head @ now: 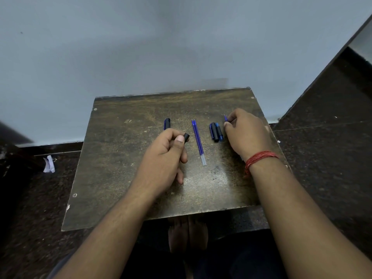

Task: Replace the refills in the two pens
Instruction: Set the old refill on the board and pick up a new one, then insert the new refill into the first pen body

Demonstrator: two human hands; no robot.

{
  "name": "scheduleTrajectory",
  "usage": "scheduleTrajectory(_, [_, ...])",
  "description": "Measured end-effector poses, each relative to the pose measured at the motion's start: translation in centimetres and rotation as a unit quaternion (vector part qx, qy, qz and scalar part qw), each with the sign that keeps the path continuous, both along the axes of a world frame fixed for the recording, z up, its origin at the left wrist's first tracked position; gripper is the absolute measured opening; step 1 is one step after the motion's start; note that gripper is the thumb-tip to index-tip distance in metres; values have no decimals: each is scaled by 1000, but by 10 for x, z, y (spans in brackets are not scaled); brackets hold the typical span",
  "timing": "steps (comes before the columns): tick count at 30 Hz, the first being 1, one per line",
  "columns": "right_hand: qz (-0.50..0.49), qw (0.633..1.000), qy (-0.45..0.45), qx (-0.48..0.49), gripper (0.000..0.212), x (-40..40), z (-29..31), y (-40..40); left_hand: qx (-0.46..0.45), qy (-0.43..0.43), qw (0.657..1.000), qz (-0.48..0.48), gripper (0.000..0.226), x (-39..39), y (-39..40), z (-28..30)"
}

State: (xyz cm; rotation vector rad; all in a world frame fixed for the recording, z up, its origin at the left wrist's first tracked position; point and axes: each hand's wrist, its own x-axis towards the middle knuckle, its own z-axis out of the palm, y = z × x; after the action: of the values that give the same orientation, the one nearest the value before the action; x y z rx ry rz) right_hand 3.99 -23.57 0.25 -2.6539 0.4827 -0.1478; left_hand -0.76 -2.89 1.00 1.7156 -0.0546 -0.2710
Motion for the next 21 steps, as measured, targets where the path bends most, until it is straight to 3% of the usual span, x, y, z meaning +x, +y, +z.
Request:
scheduleTrajectory(11, [-2,1000,9,21,8,-2,5,3,-2,-4,1000,15,21,-1,0,3])
scheduleTrajectory(17, [4,995,-92,39,9,-5,17,8,-6,-10,999,36,22,1,3,3])
scheduleTrajectory(21, [72,993,-95,-9,9,-9,20,27,-4,-13,999,43,22,1,4,7])
